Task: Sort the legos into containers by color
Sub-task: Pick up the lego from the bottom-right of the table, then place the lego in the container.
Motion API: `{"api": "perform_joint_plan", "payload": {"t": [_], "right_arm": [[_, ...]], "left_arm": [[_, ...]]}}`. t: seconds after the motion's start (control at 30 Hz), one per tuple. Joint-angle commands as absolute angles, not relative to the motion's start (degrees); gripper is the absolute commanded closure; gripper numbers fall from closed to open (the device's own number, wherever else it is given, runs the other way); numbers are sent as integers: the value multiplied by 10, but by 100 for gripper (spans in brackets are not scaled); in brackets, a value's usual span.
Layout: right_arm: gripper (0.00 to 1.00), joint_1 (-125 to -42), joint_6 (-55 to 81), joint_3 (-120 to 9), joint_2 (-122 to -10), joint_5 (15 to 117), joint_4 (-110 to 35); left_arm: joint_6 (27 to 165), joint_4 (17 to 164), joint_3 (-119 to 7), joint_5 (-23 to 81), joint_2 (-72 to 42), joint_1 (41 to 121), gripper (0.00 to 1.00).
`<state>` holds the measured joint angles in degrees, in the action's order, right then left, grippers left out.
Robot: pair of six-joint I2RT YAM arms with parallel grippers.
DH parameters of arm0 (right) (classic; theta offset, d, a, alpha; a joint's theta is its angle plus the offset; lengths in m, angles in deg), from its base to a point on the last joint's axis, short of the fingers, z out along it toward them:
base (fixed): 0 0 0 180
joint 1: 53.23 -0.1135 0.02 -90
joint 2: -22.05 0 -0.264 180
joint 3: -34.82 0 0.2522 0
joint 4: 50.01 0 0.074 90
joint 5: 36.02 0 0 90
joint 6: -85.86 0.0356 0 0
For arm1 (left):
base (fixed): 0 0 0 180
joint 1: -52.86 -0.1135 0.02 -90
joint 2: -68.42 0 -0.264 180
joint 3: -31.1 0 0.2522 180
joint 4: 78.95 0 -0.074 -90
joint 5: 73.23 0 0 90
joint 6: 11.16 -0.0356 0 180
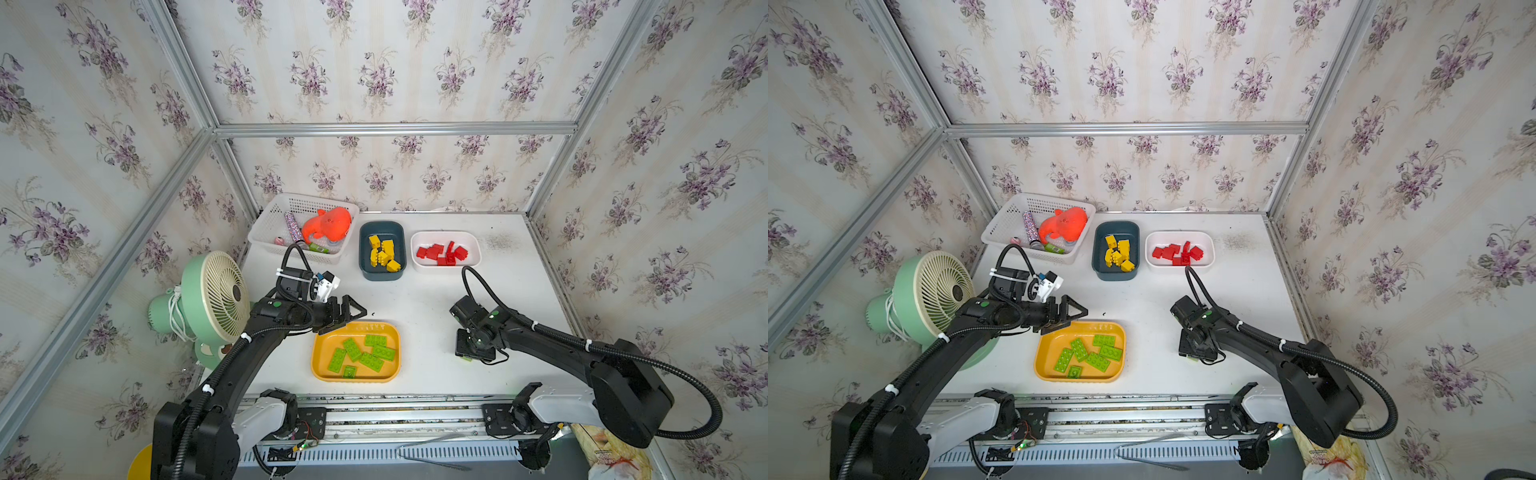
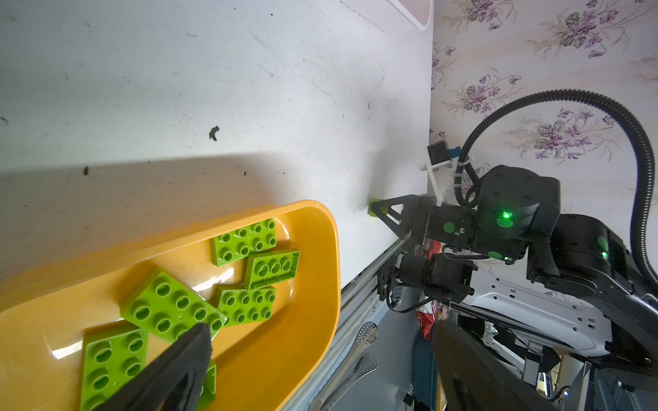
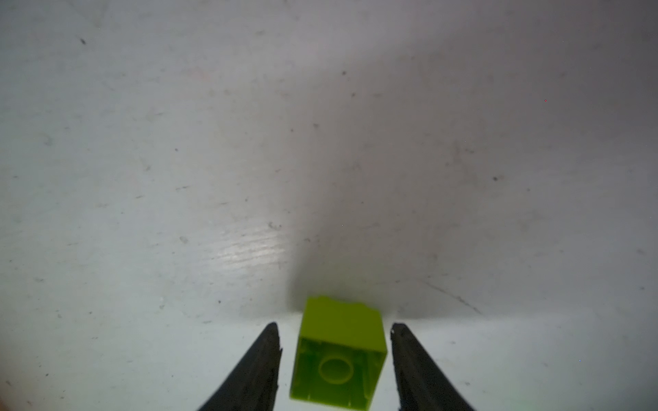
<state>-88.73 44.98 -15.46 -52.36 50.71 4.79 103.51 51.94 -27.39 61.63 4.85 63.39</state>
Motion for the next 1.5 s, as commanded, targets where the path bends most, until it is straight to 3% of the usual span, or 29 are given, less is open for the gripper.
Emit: {"api": "perform_joint_plan", "payload": {"t": [0.0, 0.1, 0.17, 0.33, 0.53, 0.9, 1.07, 1.2, 1.3, 1.47], "right_arm": [[56, -889, 466, -144, -519, 504, 43], [67, -889, 462, -143, -518, 504, 43], [70, -890, 452, -156, -517, 499, 54], [71, -914, 372, -226, -514, 505, 54], [68, -1022, 223, -294, -523, 604, -94], [66, -1163, 53, -408, -688, 732, -204], [61, -1176, 26, -425, -744, 748, -217], [48, -1176, 19, -430, -752, 749, -218], [37, -1166, 33, -420, -729, 740, -227], [31, -1080, 95, -353, -635, 745, -255]], "left_arm": [[1025, 518, -282, 626, 44, 634, 1], [1020, 516, -283, 626, 40, 634, 1], [1015, 512, -285, 627, 37, 634, 1], [1000, 501, -293, 616, 30, 632, 1], [977, 474, -300, 594, 20, 623, 1], [960, 441, -298, 553, 20, 580, 1], [954, 437, -296, 555, 20, 578, 1], [948, 434, -298, 560, 17, 574, 1], [944, 432, -303, 560, 15, 572, 1], [930, 429, -322, 463, 27, 565, 1]]}}
